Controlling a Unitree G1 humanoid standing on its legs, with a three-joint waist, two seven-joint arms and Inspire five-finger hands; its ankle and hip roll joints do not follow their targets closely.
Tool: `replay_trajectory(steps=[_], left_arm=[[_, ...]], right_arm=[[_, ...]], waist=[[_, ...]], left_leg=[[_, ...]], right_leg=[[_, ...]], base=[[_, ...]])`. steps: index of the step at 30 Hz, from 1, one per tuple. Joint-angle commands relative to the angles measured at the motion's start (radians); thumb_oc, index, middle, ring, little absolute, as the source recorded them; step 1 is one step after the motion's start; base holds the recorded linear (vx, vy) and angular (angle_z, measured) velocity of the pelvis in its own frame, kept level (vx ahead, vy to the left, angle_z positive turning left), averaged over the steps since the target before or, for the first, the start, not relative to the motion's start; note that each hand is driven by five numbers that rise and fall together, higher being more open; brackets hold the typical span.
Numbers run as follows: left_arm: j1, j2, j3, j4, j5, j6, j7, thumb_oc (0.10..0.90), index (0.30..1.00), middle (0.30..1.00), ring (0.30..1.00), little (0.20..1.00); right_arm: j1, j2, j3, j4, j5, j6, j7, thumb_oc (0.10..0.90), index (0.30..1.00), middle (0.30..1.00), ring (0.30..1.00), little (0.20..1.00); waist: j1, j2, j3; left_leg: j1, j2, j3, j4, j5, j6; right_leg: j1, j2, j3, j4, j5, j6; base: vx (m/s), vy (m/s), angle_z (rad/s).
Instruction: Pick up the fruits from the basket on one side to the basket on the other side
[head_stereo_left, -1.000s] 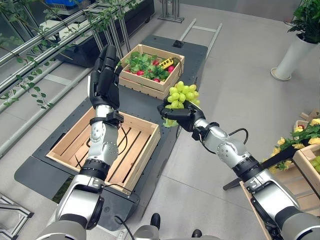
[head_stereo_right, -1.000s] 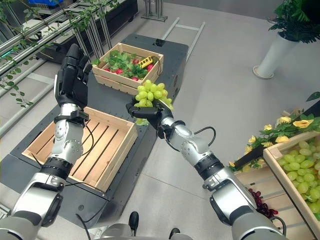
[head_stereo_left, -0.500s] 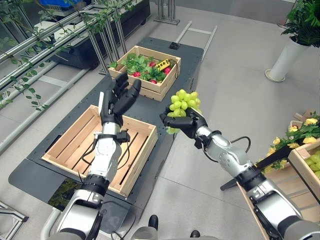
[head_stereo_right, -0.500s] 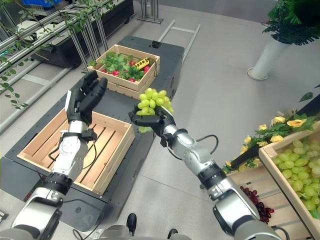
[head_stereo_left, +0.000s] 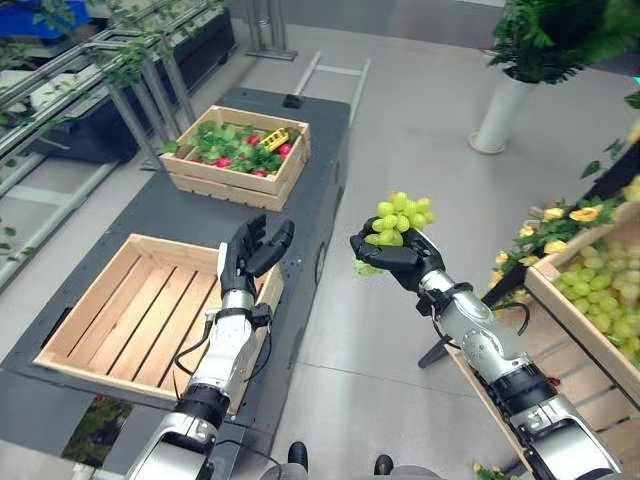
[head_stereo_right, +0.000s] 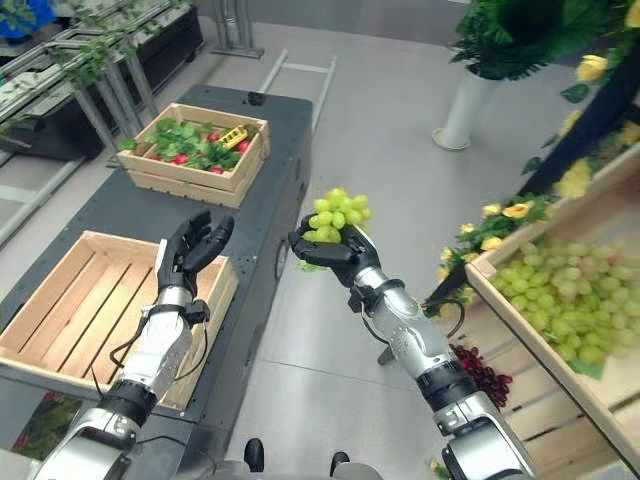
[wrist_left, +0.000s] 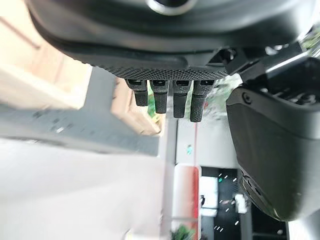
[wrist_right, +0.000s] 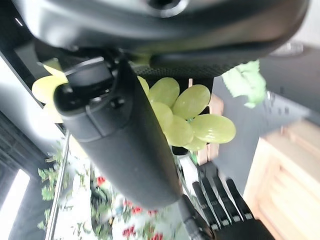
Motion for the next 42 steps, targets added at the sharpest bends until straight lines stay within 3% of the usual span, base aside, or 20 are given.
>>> replay_trajectory(steps=[1, 5, 9, 11, 12, 14, 15, 19, 24, 27, 28, 30, 31, 34, 42], left_arm=[[-0.046, -0.011, -0.008, 0.007, 0.009, -0.03, -0.016, 0.8, 0.9, 0.9, 0.9, 0.9], [-0.014, 0.001, -0.016, 0.043, 0.041, 0.035, -0.032, 0.8, 0.9, 0.9, 0.9, 0.9], [-0.011, 0.012, -0.016, 0.081, 0.034, 0.051, -0.054, 0.8, 0.9, 0.9, 0.9, 0.9], [0.02, 0.01, -0.007, 0.092, 0.031, 0.035, -0.041, 0.8, 0.9, 0.9, 0.9, 0.9], [0.026, 0.011, -0.004, 0.091, 0.029, 0.032, -0.042, 0.8, 0.9, 0.9, 0.9, 0.9], [0.062, 0.016, 0.016, 0.071, 0.024, 0.022, -0.03, 0.8, 0.9, 0.9, 0.9, 0.9], [0.067, 0.017, 0.014, 0.064, 0.029, 0.026, -0.031, 0.8, 0.9, 0.9, 0.9, 0.9], [0.05, 0.012, -0.016, 0.086, 0.044, 0.03, -0.028, 0.8, 0.9, 0.9, 0.9, 0.9], [0.044, 0.018, -0.011, 0.097, 0.059, 0.026, -0.004, 0.8, 0.9, 0.9, 0.9, 0.9], [0.055, 0.04, 0.012, 0.104, 0.039, 0.012, 0.018, 0.8, 0.9, 0.9, 0.9, 0.9], [0.06, 0.054, 0.036, 0.1, 0.031, 0.004, 0.019, 0.8, 0.9, 0.9, 0.9, 0.9], [0.053, 0.064, 0.046, 0.089, 0.022, -0.001, 0.026, 0.8, 0.9, 0.9, 0.9, 0.9], [0.047, 0.061, 0.042, 0.089, 0.015, -0.004, 0.035, 0.8, 0.9, 0.9, 0.9, 0.9], [0.038, 0.047, 0.046, 0.104, -0.001, 0.002, 0.046, 0.8, 0.9, 0.9, 0.9, 0.9], [0.046, 0.027, 0.045, 0.151, 0.025, 0.013, 0.027, 0.8, 0.9, 0.9, 0.9, 0.9]], right_arm=[[-0.004, -0.041, -0.098, -0.13, -0.039, -0.163, 0.116, 0.4, 0.3, 0.3, 0.3, 0.3], [0.032, -0.087, -0.129, -0.176, -0.051, -0.129, 0.16, 0.4, 0.3, 0.3, 0.3, 0.3], [0.036, -0.123, -0.141, -0.181, -0.044, -0.105, 0.203, 0.4, 0.3, 0.3, 0.3, 0.3], [0.028, -0.151, -0.133, -0.179, -0.045, -0.088, 0.257, 0.4, 0.3, 0.3, 0.3, 0.3], [0.026, -0.155, -0.131, -0.18, -0.045, -0.086, 0.263, 0.4, 0.3, 0.3, 0.3, 0.3], [0.0, -0.168, -0.109, -0.182, -0.028, -0.08, 0.305, 0.4, 0.3, 0.3, 0.3, 0.3], [-0.011, -0.166, -0.102, -0.185, -0.032, -0.078, 0.307, 0.4, 0.3, 0.3, 0.3, 0.3], [-0.009, -0.189, -0.107, -0.244, -0.046, -0.051, 0.29, 0.4, 0.3, 0.3, 0.3, 0.3], [0.009, -0.225, -0.126, -0.315, -0.044, -0.018, 0.338, 0.4, 0.3, 0.3, 0.3, 0.3], [-0.021, -0.225, -0.114, -0.303, -0.016, -0.01, 0.382, 0.4, 0.3, 0.3, 0.3, 0.3], [-0.049, -0.217, -0.099, -0.282, -0.016, -0.017, 0.4, 0.4, 0.3, 0.3, 0.3, 0.3], [-0.062, -0.204, -0.081, -0.261, -0.029, -0.035, 0.428, 0.4, 0.3, 0.3, 0.3, 0.3], [-0.058, -0.201, -0.076, -0.257, -0.047, -0.046, 0.441, 0.4, 0.3, 0.3, 0.3, 0.3], [-0.083, -0.218, -0.078, -0.264, -0.044, -0.028, 0.453, 0.4, 0.3, 0.3, 0.3, 0.3], [-0.13, -0.312, -0.144, -0.334, 0.086, 0.031, 0.526, 0.4, 0.3, 0.3, 0.3, 0.3]], waist=[[-0.018, 0.008, -0.128], [-0.038, 0.008, -0.125], [-0.052, 0.007, -0.125], [-0.045, -0.002, -0.115], [-0.041, -0.003, -0.114], [-0.014, -0.002, -0.102], [-0.01, 0.002, -0.101], [-0.019, 0.01, -0.105], [-0.032, 0.014, -0.103], [-0.017, 0.019, -0.103], [-0.004, 0.024, -0.101], [0.007, 0.024, -0.102], [0.015, 0.015, -0.11], [0.012, 0.005, -0.115], [-0.006, -0.003, -0.138]], left_leg=[[0.027, -0.046, 0.005, 0.002, -0.149, 0.02], [0.033, -0.04, 0.028, 0.002, -0.152, 0.022], [0.04, -0.043, 0.037, 0.013, -0.156, 0.021], [-0.004, -0.06, -0.018, 0.138, -0.199, 0.022], [-0.014, -0.065, -0.034, 0.15, -0.203, 0.023], [-0.031, -0.09, -0.147, 0.15, -0.203, 0.038], [-0.028, -0.092, -0.157, 0.121, -0.192, 0.043], [-0.017, -0.092, -0.154, 0.042, -0.159, 0.044], [-0.015, -0.096, -0.122, 0.01, -0.161, 0.056], [-0.015, -0.085, -0.07, 0.011, -0.161, 0.06], [-0.018, -0.075, -0.047, 0.012, -0.155, 0.061], [-0.031, -0.072, -0.045, 0.027, -0.153, 0.063], [-0.042, -0.078, -0.049, 0.045, -0.16, 0.06], [-0.033, -0.072, -0.042, 0.053, -0.171, 0.046], [0.002, -0.063, -0.038, 0.035, -0.186, 0.032]], right_leg=[[-0.026, 0.06, -0.001, 0.003, -0.013, -0.046], [-0.033, 0.069, 0.026, 0.004, -0.012, -0.046], [-0.034, 0.077, 0.058, 0.003, -0.008, -0.047], [-0.046, 0.071, 0.115, 0.018, 0.001, -0.052], [-0.051, 0.071, 0.126, 0.022, 0.003, -0.053], [-0.068, 0.077, 0.189, 0.037, 0.009, -0.054], [-0.074, 0.079, 0.199, 0.038, 0.011, -0.052], [-0.091, 0.064, 0.185, 0.028, 0.029, -0.027], [-0.144, 0.034, 0.184, 0.04, 0.055, 0.013], [-0.192, 0.022, 0.106, 0.146, 0.044, 0.028], [-0.204, 0.015, 0.057, 0.226, 0.015, 0.025], [-0.189, 0.017, 0.042, 0.227, -0.023, 0.004], [-0.149, 0.017, 0.037, 0.15, -0.018, -0.005], [-0.114, 0.019, 0.054, 0.073, 0.003, -0.008], [-0.073, 0.032, 0.068, 0.037, -0.012, -0.019]], base=[[-0.02, -0.017, -0.26], [-0.03, -0.02, -0.21], [-0.02, 0.013, -0.25], [-0.03, 0.093, -0.33], [-0.03, 0.106, -0.59], [-0.05, 0.172, -0.8], [-0.06, 0.236, -1.2], [-0.04, 0.207, -0.84], [-0.04, 0.164, -0.16], [-0.08, 0.059, -0.53], [-0.1, -0.011, -0.85], [-0.09, -0.069, -1.09], [-0.05, -0.121, -0.68], [-0.01, -0.085, -0.2], [0.04, -0.039, 0.01]])
